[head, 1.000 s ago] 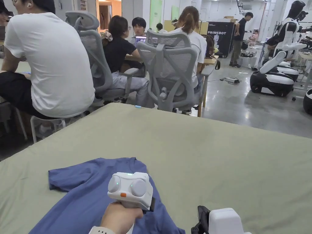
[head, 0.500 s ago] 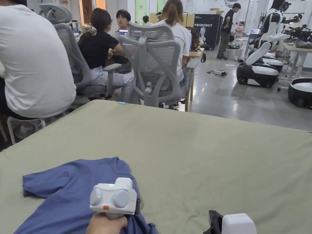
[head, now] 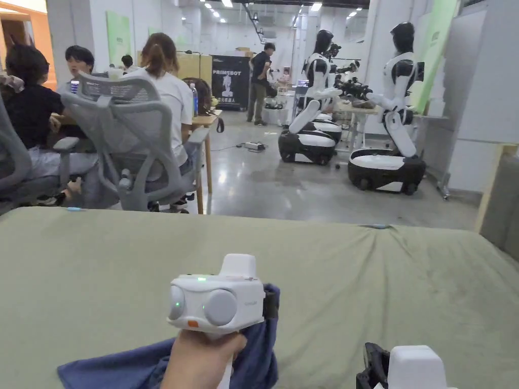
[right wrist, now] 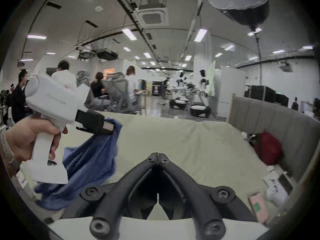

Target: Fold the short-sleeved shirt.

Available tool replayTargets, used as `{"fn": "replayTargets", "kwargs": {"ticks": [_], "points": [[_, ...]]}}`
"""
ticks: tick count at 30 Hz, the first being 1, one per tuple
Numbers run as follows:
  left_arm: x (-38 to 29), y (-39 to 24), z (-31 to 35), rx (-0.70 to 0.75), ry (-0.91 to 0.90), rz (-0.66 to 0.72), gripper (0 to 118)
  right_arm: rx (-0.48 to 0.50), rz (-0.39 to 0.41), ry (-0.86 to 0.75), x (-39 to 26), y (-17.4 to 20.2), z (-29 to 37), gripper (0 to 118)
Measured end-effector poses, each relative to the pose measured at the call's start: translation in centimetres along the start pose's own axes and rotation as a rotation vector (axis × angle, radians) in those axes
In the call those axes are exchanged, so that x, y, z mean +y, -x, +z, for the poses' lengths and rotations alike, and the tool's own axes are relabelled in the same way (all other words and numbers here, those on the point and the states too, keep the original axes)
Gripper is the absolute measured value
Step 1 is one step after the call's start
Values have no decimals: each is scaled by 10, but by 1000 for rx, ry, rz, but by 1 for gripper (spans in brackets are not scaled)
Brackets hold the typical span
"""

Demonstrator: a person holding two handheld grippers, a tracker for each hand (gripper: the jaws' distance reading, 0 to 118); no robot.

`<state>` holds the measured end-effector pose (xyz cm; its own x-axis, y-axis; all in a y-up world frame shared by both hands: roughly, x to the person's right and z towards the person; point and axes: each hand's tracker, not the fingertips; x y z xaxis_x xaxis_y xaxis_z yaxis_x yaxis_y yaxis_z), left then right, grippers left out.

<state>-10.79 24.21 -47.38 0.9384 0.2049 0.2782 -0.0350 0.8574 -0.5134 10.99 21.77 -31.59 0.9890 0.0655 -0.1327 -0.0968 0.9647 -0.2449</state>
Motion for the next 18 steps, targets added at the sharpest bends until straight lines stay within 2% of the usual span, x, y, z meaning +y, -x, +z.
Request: {"fn": "replayTargets", "kwargs": {"ticks": [4,7,12,15,16,17,18], "points": [[11,-102,-46,-134,42,-89,1,-103,-14,5,-1,-61,17,0],[-10,-149,-92,-159,136,-125,1,-158,-26,22,-8,-97,25,0],[-68,-181,-160,-94,319,-190,1,-207,-32,50,-20,-136,29,0],[-87,-180,-184,-69,353,-190,2,-217,-39,65,-24,-148,29,0],[-90,-178,-186,-72,351,-187,5,-217,-41,69,-26,-150,29,0],[-92,-175,-184,-85,341,-179,16,-215,-44,71,-25,-150,29,0],[-91,-171,-178,-134,298,-152,52,-212,-47,73,-26,-149,29,0]]}}
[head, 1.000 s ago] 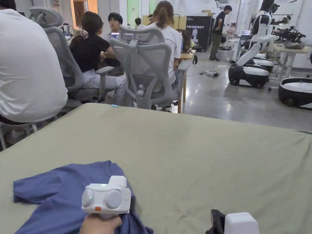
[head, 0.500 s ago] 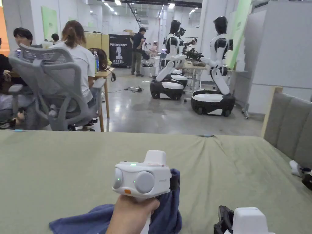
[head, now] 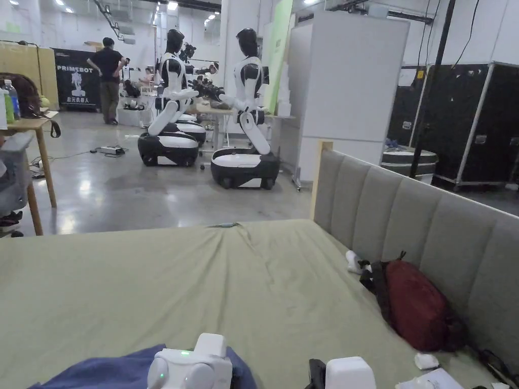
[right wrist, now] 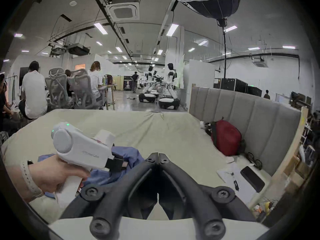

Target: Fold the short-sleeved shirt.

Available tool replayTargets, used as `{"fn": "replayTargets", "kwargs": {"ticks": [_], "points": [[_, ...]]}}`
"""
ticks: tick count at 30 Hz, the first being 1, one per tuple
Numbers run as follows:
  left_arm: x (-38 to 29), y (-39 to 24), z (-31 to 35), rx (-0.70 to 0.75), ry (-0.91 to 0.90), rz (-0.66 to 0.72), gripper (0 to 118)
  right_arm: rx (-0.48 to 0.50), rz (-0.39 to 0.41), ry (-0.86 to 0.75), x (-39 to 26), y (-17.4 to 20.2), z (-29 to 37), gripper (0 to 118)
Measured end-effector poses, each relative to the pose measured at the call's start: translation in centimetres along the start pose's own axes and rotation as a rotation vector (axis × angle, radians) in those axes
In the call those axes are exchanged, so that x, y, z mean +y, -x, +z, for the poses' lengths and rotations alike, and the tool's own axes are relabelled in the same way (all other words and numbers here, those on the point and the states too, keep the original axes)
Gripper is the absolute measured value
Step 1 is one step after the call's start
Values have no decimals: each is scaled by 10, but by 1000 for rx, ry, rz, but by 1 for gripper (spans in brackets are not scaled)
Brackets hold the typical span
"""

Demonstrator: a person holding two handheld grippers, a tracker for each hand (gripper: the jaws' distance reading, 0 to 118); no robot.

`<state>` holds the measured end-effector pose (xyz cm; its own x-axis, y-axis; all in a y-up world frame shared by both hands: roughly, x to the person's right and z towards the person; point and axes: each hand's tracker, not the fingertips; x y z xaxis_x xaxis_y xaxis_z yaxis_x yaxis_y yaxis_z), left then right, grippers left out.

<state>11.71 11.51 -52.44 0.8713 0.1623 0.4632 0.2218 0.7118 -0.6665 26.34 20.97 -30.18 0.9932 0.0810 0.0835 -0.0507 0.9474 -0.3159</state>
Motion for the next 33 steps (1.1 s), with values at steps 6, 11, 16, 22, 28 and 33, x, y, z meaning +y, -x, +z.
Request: {"fn": "replayTargets", "kwargs": {"ticks": [6,11,16,22,28,33], "points": [[-21,42,122,-13,-271,78,115,66,3,15,-3,24,1,0],[-90,84,254,165,-475,92,114,125,26,8,-9,66,-1,0],[-171,106,324,492,-500,67,40,176,-6,-17,-18,101,5,0],[-216,132,348,527,-392,122,0,221,35,-10,-20,131,12,0],[-169,228,330,390,-120,345,0,240,56,-8,-17,136,17,0],[-128,306,268,384,118,410,0,238,67,-8,-14,132,18,0]]}}
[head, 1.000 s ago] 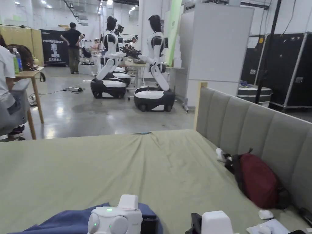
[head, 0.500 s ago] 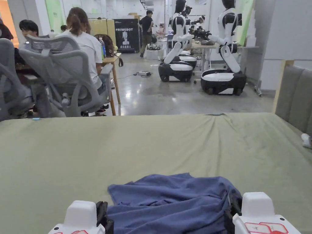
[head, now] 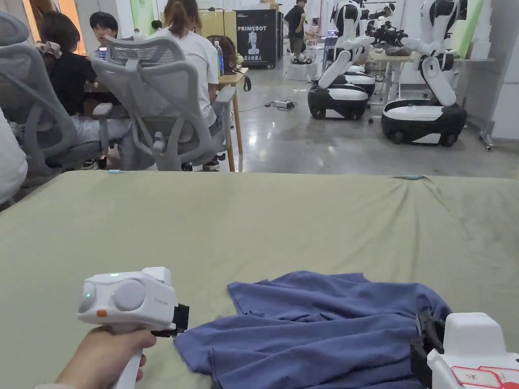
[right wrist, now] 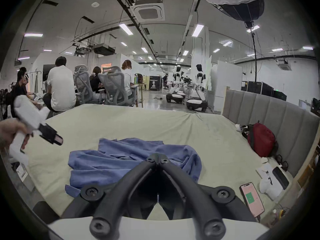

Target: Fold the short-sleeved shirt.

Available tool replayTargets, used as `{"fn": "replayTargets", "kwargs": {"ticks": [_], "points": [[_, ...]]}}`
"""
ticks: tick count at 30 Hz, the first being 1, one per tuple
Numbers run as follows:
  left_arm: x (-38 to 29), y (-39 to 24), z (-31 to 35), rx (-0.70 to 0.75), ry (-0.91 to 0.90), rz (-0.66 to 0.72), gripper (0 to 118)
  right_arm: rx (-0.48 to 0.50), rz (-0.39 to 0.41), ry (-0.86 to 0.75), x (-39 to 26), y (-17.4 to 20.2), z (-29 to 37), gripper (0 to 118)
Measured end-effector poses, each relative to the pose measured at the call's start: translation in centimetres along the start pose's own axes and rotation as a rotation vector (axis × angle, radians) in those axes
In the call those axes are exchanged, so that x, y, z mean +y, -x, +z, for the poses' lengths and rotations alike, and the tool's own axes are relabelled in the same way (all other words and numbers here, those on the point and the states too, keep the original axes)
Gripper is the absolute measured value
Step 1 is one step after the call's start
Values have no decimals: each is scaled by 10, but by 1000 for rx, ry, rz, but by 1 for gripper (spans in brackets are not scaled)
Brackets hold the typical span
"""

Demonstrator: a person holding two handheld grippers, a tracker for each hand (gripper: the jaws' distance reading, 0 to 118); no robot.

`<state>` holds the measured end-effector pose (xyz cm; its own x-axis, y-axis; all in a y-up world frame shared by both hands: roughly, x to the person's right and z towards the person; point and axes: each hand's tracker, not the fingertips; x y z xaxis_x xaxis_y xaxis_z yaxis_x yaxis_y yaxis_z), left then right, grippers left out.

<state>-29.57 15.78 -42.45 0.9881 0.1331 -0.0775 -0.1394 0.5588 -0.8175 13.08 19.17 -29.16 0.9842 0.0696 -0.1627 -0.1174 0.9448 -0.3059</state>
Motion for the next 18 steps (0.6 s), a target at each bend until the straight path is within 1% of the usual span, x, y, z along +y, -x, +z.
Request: {"fn": "replayTargets", "kwargs": {"ticks": [2,4,5,6,7,8,9,10,12,14,15,16,17,18], "points": [[13,3,-24,-6,83,1,0,-4,-1,2,0,-3,-1,0],[17,1,-41,5,125,2,0,-12,-5,4,0,-7,-3,0],[18,-1,-50,4,134,0,3,-16,-7,5,0,-9,-4,0],[20,-4,-58,15,162,-3,36,-18,-7,7,0,-11,-5,0],[19,-6,-65,32,187,-10,73,-19,-7,7,-1,-12,-5,0],[15,-9,-70,48,186,-16,102,-23,-5,9,-1,-13,-6,0],[14,-11,-74,61,168,-24,113,-25,-4,10,-1,-15,-7,0],[15,-13,-78,77,149,-27,106,-28,-5,11,-1,-16,-7,0],[12,-10,-92,68,132,-18,85,-31,-12,12,-4,-19,-7,0],[7,-12,-106,57,138,-16,69,-37,-12,22,-8,-21,-9,0],[2,-17,-111,98,168,-45,67,-38,-9,29,-9,-23,-10,0],[-3,-21,-107,102,132,-114,64,-40,-8,35,-11,-25,-10,0],[-3,-24,-103,122,143,-130,54,-44,-10,37,-12,-27,-10,0],[1,-26,-99,111,151,-114,26,-45,-13,39,-13,-29,-11,0]]}}
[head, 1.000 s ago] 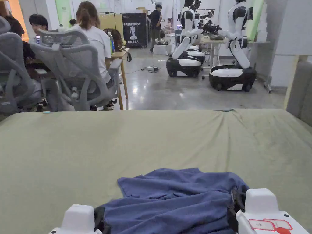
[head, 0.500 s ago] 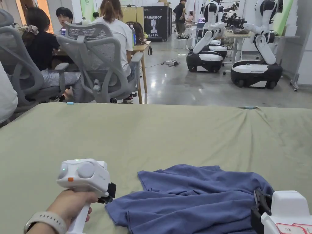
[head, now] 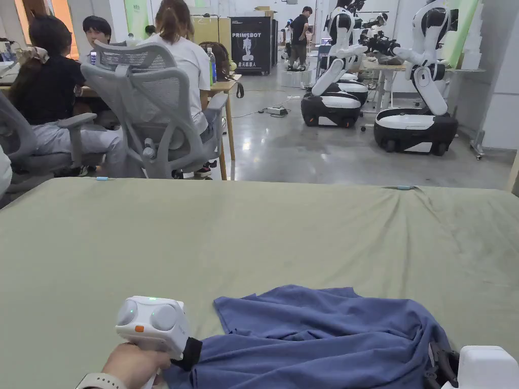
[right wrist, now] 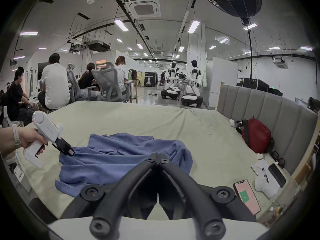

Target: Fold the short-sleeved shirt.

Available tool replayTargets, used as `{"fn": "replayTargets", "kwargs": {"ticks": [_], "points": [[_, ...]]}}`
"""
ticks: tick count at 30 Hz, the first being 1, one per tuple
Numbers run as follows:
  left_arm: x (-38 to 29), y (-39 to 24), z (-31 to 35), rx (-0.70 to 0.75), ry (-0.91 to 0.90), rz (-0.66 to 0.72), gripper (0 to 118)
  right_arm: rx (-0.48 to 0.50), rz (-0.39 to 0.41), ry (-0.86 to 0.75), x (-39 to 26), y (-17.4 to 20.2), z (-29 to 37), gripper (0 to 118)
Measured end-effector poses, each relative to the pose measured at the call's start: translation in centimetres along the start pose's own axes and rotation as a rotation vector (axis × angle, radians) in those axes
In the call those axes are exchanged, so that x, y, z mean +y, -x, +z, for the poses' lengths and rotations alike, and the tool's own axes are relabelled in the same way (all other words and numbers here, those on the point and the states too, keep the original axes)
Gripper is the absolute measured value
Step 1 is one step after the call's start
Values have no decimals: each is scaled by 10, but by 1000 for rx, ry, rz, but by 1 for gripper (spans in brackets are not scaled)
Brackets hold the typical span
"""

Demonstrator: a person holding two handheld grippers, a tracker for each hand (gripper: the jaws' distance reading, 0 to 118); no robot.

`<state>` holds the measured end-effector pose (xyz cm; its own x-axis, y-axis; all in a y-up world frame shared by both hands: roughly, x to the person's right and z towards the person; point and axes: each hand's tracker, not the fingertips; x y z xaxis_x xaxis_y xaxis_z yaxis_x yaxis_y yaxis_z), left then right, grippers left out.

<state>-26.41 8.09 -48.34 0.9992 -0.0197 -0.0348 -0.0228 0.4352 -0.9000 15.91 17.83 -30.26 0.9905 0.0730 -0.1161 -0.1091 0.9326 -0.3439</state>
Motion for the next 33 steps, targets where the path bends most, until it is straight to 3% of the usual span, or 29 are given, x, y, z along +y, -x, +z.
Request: {"fn": "replayTargets", "kwargs": {"ticks": [1,4,7,10,13,17,18,19,21,22,26,27,28,29,30,31,33], "points": [[1,1,6,4,-1,-2,0,-1,-2,2,-1,-3,-1,0],[1,9,14,-42,-20,28,0,-5,-4,20,-2,-12,-9,0],[-6,13,43,-90,-171,65,0,-10,-23,54,-8,-36,-30,0],[-19,8,74,-112,-260,85,0,-58,0,178,-18,-71,-75,0],[-25,8,85,-121,-270,84,0,-55,-32,287,-24,-105,-125,0],[-26,2,91,-116,-279,70,0,-38,3,326,-30,-126,-175,0],[-23,2,91,-119,-277,70,0,-27,-11,319,-30,-129,-185,6],[-23,2,91,-122,-275,72,0,-22,-38,330,-29,-132,-196,28],[-23,1,90,-126,-269,73,0,13,-81,398,-29,-132,-217,91],[-20,1,89,-124,-267,73,0,22,-81,415,-31,-131,-227,96],[-18,2,87,-121,-256,71,0,39,-16,482,-45,-116,-259,92],[-18,2,86,-121,-253,76,0,68,0,525,-49,-112,-263,75],[-18,3,85,-123,-249,81,0,104,13,553,-56,-107,-267,69],[-19,3,84,-124,-247,84,0,61,21,509,-55,-106,-261,65],[-17,4,83,-122,-243,83,0,82,-3,506,-50,-111,-258,37],[-18,4,83,-118,-241,78,0,101,-68,518,-44,-116,-254,0],[-18,3,85,-97,-251,53,0,101,-90,475,-26,-128,-240,1]]}}
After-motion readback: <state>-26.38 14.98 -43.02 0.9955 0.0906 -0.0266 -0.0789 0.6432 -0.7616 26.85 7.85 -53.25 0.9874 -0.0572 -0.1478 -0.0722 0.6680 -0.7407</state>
